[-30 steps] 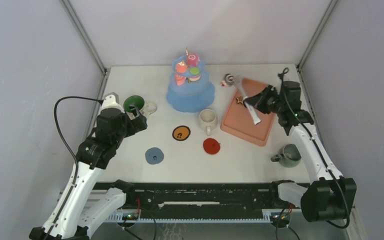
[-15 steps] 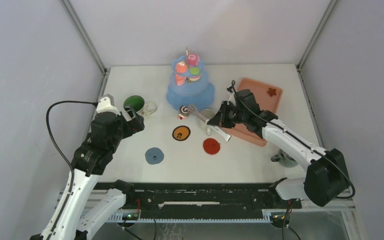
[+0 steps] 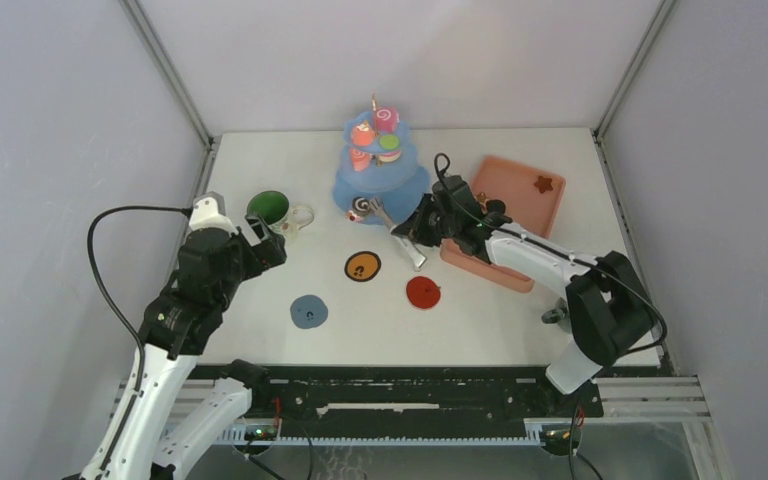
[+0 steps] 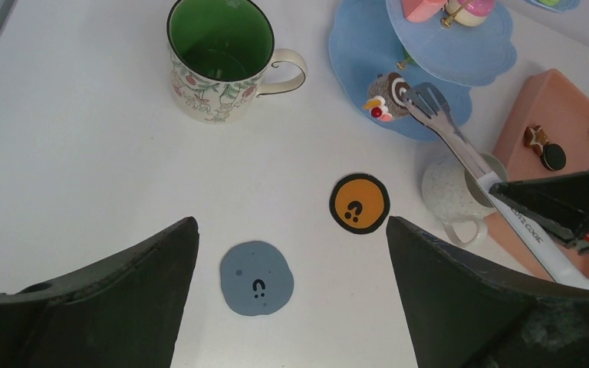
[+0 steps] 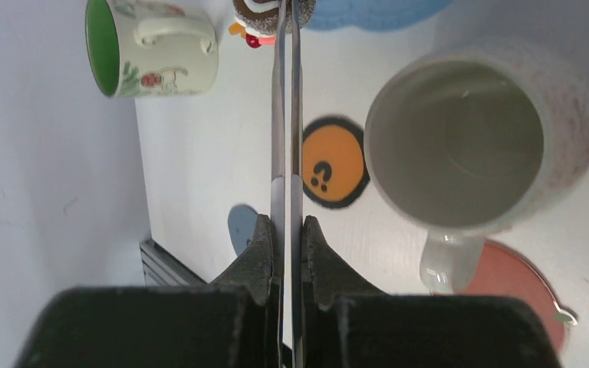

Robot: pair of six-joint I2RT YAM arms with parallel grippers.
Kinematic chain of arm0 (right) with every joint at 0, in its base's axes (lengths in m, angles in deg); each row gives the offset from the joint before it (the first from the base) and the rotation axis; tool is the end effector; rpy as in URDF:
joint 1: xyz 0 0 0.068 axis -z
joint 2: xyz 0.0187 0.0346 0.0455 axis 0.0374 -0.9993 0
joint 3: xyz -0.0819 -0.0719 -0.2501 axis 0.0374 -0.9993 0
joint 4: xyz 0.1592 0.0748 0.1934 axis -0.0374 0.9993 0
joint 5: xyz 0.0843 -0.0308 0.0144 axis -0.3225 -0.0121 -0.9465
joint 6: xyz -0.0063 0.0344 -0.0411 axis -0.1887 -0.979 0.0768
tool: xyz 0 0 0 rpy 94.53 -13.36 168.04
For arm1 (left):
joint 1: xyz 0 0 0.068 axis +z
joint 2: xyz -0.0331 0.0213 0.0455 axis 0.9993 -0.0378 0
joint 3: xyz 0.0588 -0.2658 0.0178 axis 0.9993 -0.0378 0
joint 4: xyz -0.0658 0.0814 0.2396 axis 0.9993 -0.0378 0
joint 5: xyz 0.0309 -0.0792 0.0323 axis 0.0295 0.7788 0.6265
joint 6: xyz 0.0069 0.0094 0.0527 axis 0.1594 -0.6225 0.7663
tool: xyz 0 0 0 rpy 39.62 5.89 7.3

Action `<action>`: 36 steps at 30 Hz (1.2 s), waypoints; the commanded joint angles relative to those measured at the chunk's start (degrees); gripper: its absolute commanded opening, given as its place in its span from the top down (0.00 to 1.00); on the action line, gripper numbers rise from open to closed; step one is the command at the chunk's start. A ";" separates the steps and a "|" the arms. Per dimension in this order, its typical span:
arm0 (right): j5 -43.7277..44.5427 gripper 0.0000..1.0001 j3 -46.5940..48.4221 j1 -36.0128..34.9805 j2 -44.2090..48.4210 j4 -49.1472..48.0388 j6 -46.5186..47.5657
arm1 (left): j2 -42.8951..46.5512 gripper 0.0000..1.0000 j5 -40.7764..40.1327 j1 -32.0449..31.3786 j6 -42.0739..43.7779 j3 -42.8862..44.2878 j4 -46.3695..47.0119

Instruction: Serve the afternoon tea

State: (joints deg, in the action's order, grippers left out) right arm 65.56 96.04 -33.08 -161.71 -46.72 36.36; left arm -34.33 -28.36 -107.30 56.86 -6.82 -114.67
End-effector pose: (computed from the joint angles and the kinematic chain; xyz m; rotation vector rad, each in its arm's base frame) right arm 0.2828 0.2077 0.2428 0.1735 2.4057 0.9571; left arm 0.1222 -0.0316 0.3562 -0.3695 1.9914 -0.2242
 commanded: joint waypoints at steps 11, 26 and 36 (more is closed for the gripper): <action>8.41 1.00 7.95 -2.09 -10.94 -15.69 -11.41 | 0.94 0.03 -1.03 0.39 2.25 -0.60 -0.34; 15.91 1.00 11.55 -3.11 -17.89 -19.45 -18.99 | 1.98 0.03 -0.54 0.40 2.70 -1.04 -1.43; 17.76 0.76 15.43 -3.67 -20.91 -16.66 -21.20 | 2.37 0.03 -0.66 0.40 3.02 -0.97 -2.10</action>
State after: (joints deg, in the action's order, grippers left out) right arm 82.41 108.23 -36.23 -182.63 -60.80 16.85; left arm -32.82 -28.38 -107.30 58.46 -6.82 -117.39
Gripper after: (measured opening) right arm 0.168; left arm 0.972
